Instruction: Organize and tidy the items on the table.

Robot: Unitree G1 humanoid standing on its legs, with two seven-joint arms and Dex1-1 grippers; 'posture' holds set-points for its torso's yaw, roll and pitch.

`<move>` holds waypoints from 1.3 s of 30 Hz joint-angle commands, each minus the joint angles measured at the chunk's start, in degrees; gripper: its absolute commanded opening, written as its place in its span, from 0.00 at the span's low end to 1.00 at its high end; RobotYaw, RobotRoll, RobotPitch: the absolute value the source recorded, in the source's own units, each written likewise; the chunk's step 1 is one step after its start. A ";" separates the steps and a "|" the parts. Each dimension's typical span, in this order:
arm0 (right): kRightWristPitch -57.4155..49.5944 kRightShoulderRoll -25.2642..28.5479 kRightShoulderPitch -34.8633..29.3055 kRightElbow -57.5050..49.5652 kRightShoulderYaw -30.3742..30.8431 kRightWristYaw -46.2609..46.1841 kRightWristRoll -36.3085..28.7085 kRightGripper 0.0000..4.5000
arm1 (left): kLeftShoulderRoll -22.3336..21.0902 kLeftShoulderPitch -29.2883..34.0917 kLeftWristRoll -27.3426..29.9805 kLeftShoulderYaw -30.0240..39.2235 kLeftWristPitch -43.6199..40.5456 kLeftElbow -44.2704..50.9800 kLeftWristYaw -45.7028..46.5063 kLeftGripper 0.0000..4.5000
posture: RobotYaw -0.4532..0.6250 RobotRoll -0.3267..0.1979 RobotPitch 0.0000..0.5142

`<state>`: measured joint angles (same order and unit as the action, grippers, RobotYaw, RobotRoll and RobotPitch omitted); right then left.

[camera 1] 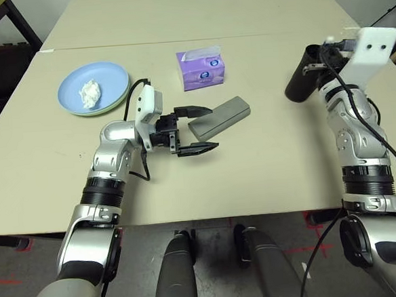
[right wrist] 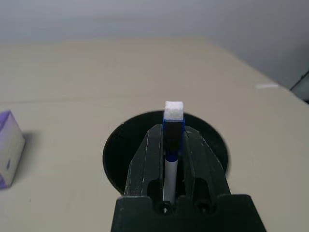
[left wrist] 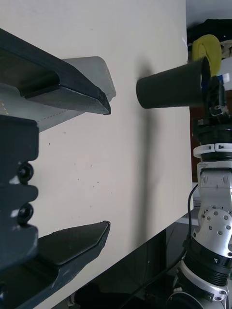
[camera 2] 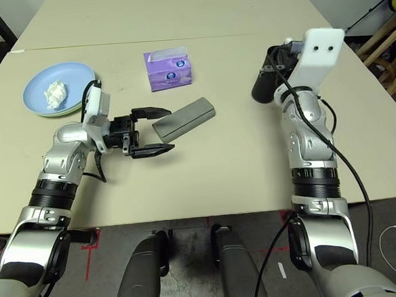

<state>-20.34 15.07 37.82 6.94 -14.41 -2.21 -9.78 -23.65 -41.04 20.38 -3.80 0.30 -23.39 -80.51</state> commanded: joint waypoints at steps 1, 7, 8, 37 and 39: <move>-1.41 0.28 -0.42 -1.38 -0.78 -0.30 -0.36 0.09 | -0.15 0.97 -0.11 -0.50 0.27 0.81 -0.15 1.00 | 0.52 0.62 0.39; -1.09 0.89 -0.29 -1.34 -0.38 0.53 -0.28 0.09 | -0.15 0.91 -0.13 -0.48 0.30 0.70 -0.13 1.00 | 0.52 0.62 0.39; -0.80 0.99 -0.32 -1.41 -0.18 0.74 -0.12 0.09 | -0.16 0.90 -0.14 -0.48 0.33 0.66 -0.14 1.00 | 0.52 0.62 0.39; 12.51 5.35 -6.00 -9.99 1.38 29.46 -14.59 0.99 | -0.01 1.01 -0.12 -0.01 1.09 0.23 0.34 1.00 | 0.51 0.62 0.38; 10.78 5.95 -6.88 -9.75 1.76 31.41 -15.79 0.99 | 0.26 0.94 -0.48 0.36 1.44 0.05 1.82 1.00 | 0.51 0.62 0.38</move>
<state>-8.00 20.22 32.09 -2.01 -13.18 27.36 -24.02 -23.60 -40.98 20.35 -3.38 0.95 -23.45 -79.46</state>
